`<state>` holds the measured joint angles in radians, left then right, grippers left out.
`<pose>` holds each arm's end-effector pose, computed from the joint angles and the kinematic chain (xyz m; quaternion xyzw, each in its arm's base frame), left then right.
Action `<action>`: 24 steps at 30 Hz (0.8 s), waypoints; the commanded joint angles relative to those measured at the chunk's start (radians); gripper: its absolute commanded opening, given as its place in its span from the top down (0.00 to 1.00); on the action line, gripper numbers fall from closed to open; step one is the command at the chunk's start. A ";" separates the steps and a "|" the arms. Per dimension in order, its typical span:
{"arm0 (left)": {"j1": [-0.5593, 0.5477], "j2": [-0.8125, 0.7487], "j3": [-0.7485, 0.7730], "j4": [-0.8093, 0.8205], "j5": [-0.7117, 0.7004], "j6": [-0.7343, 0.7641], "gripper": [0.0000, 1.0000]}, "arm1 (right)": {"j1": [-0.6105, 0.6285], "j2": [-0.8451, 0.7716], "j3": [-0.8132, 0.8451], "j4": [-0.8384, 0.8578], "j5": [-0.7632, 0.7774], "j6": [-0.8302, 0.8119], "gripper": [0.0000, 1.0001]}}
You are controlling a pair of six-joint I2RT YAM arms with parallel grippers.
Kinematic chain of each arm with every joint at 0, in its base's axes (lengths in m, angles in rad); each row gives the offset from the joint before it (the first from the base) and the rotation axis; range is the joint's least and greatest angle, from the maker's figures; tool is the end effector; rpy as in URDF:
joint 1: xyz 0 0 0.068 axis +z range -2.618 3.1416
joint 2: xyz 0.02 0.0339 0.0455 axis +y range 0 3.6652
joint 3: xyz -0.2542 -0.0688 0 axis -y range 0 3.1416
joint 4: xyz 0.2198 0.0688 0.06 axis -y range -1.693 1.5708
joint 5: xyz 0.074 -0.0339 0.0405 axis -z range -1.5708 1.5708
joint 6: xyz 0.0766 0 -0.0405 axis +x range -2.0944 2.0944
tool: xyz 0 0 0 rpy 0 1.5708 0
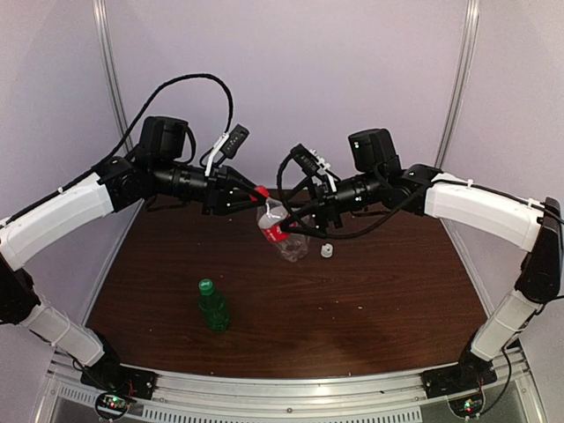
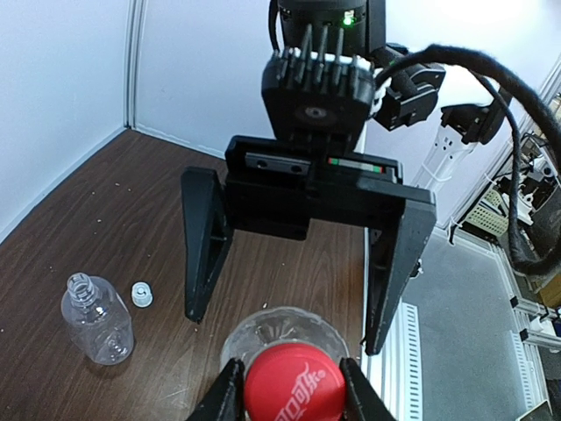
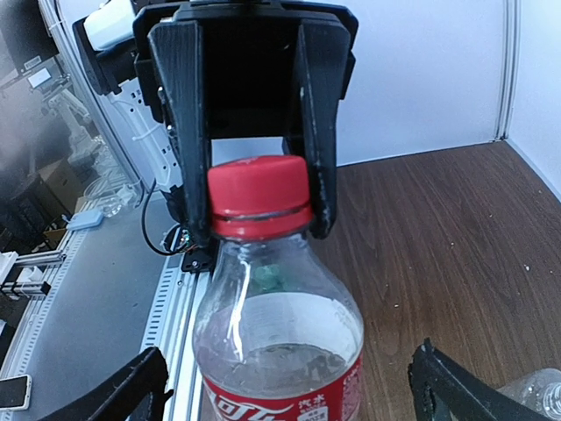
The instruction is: Unscrew the bottle caps
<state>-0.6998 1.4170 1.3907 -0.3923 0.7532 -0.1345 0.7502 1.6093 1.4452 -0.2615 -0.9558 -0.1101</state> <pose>0.2118 -0.2468 0.3661 0.4099 0.6930 -0.4872 0.3382 0.2237 0.2940 0.3420 -0.5377 0.5744 0.5183 0.3351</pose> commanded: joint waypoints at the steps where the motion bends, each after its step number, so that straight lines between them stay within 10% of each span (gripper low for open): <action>1: -0.007 -0.009 -0.009 0.099 0.042 -0.042 0.90 | 0.013 -0.020 -0.026 -0.008 -0.044 -0.023 0.04; 24: -0.009 0.020 -0.013 0.142 0.059 -0.073 0.91 | 0.023 0.037 -0.017 0.028 -0.066 -0.012 0.25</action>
<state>-0.7025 1.4284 1.3849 -0.3111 0.7876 -0.1959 0.7666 1.6333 1.4258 -0.2646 -0.9985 -0.1265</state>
